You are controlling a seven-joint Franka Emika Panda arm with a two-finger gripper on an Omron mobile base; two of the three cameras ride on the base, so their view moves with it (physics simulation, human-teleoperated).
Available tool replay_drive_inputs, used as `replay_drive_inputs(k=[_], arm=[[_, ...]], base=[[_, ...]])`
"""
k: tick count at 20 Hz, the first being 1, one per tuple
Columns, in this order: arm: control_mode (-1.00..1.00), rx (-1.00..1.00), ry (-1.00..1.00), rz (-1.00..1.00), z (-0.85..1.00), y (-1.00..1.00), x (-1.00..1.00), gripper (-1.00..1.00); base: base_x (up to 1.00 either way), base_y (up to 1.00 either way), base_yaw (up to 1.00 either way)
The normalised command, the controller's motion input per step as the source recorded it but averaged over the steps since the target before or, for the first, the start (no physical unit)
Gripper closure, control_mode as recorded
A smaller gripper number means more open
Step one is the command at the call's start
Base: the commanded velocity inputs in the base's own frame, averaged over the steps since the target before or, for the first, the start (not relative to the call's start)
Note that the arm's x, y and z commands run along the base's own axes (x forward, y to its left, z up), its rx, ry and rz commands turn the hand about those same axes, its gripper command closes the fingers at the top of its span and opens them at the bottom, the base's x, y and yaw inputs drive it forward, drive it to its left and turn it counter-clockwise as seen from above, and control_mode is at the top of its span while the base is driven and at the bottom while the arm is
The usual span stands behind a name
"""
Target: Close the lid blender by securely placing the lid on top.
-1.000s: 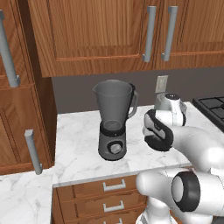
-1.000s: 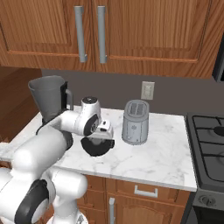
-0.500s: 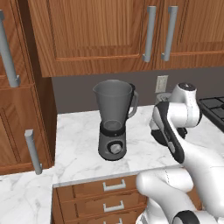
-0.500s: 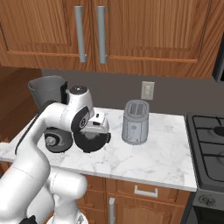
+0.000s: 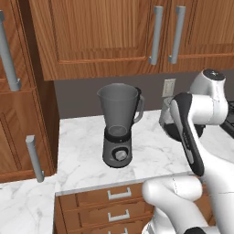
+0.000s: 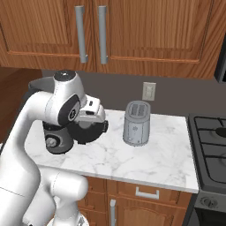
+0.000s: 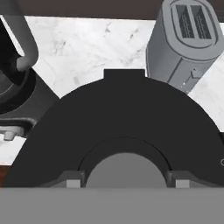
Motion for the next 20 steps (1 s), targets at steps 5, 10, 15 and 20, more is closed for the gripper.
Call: replay_drive_inputs(k=[5, 10, 15, 20], arm=[[-1.0, 0.0, -0.09, 0.04, 0.9, 0.01, -0.14, 1.0], [-1.0, 0.02, -0.13, 0.07, 0.65, 0.19, -0.01, 1.0], [-1.0, 0.06, -0.18, 0.14, 0.26, 0.41, 0.0, 1.0], [-1.0, 0.04, -0.19, 0.14, 0.25, 0.44, -0.02, 1.0]], base=[[0.0, 0.0, 0.0], [0.0, 0.0, 0.0], [0.0, 0.0, 0.0], [0.0, 0.0, 0.0]])
